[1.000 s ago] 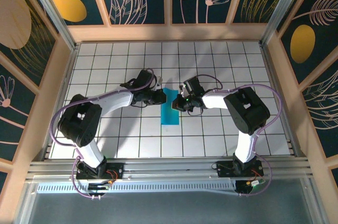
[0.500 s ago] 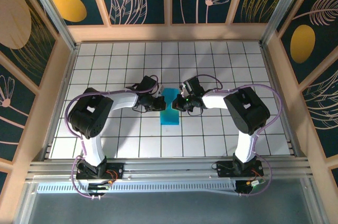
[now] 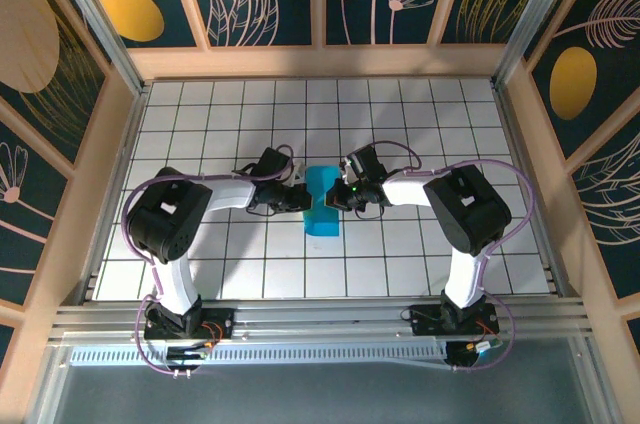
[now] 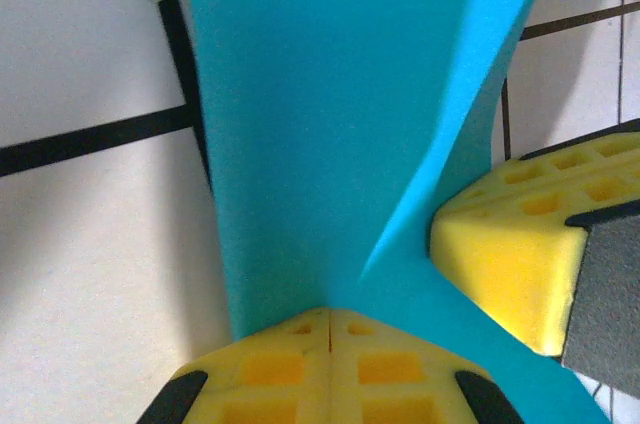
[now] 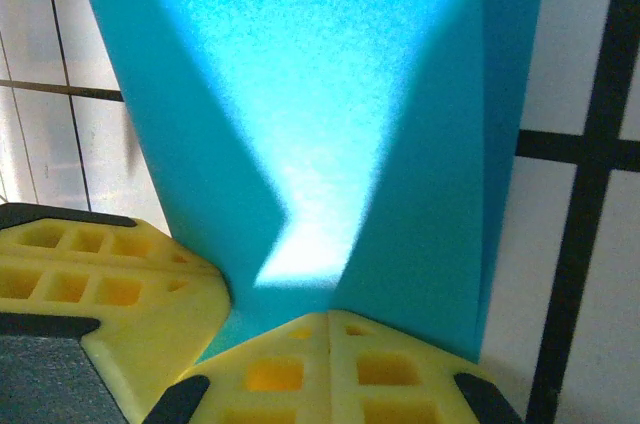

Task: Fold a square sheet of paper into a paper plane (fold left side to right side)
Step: First fold the square sheet of paper in half at the center of the table, then hold the square sheet of paper at the center of the table.

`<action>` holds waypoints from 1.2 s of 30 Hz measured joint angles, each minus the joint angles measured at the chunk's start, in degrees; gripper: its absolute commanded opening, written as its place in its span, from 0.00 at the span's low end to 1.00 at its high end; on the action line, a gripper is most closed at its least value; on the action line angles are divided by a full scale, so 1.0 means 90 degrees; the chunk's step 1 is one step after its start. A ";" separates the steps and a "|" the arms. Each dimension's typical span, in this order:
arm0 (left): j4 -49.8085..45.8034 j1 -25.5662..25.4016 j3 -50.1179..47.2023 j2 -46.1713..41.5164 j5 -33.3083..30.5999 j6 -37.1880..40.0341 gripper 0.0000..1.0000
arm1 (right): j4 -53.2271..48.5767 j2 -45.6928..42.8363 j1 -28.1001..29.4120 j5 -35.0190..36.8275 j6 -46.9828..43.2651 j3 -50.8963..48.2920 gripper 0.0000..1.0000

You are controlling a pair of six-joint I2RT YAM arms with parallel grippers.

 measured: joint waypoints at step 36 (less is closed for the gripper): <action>0.0372 0.0112 -0.0338 -0.0330 0.0529 0.0221 0.00 | 0.0002 -0.0005 0.0024 0.0029 -0.0019 0.0002 0.00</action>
